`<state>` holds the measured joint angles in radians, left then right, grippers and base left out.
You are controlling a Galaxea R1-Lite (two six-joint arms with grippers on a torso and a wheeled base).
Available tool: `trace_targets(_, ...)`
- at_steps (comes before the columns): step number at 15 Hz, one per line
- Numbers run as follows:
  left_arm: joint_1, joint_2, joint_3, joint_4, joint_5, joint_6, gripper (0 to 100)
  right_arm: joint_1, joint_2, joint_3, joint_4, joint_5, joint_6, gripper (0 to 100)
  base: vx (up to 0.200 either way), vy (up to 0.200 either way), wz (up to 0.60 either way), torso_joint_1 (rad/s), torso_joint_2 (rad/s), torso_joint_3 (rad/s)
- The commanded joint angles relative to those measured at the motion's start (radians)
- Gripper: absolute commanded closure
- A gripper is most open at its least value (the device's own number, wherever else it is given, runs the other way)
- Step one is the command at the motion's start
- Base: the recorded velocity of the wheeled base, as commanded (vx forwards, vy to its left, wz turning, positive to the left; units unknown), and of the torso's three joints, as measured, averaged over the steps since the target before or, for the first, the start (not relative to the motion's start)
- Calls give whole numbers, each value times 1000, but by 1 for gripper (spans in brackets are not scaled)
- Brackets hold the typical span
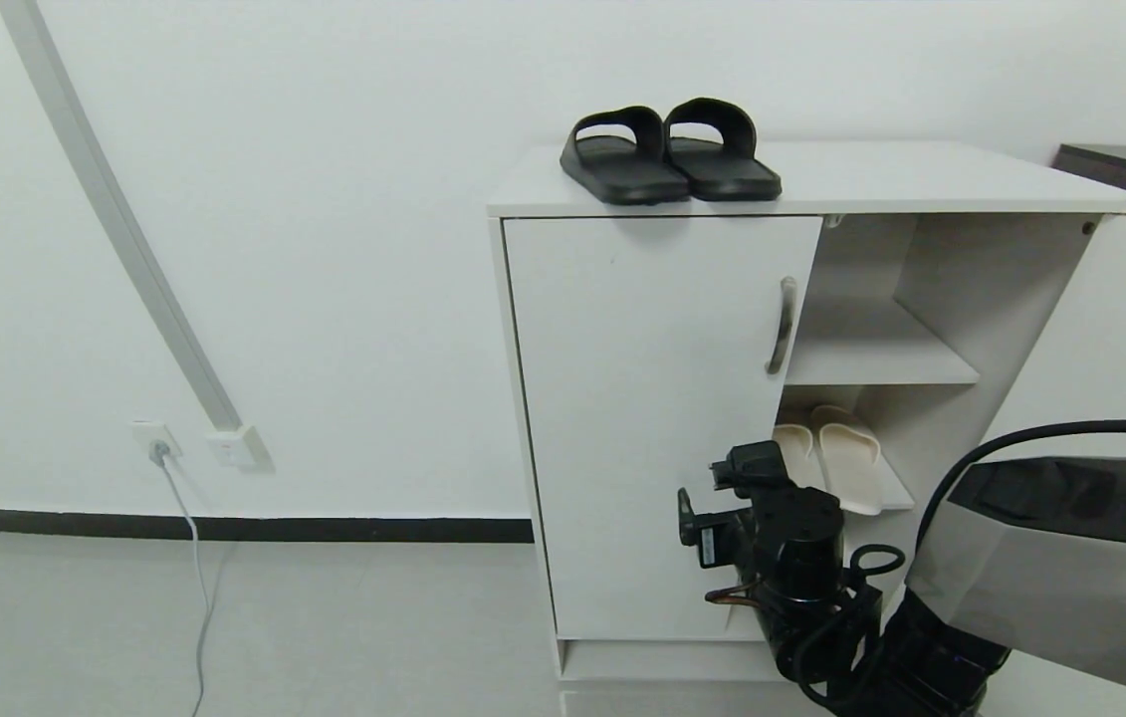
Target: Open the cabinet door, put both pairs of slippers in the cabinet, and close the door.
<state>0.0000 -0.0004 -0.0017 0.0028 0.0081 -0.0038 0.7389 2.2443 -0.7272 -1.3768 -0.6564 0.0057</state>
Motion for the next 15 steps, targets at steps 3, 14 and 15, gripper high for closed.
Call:
trace_targets(3, 0, 0, 0, 0, 0, -1, 100, -6, 1, 2, -1, 0, 0, 0, 0, 0, 0, 93, -435, -349)
trace_targets(14, 0, 0, 0, 0, 0, -1, 100, -24, -9, 6, -1, 0, 0, 0, 0, 0, 0, 154, -478, -329)
trace_targets(15, 0, 0, 0, 0, 0, -1, 100, -24, -9, 6, 1, 0, 0, 0, 0, 0, 0, 193, -500, -315)
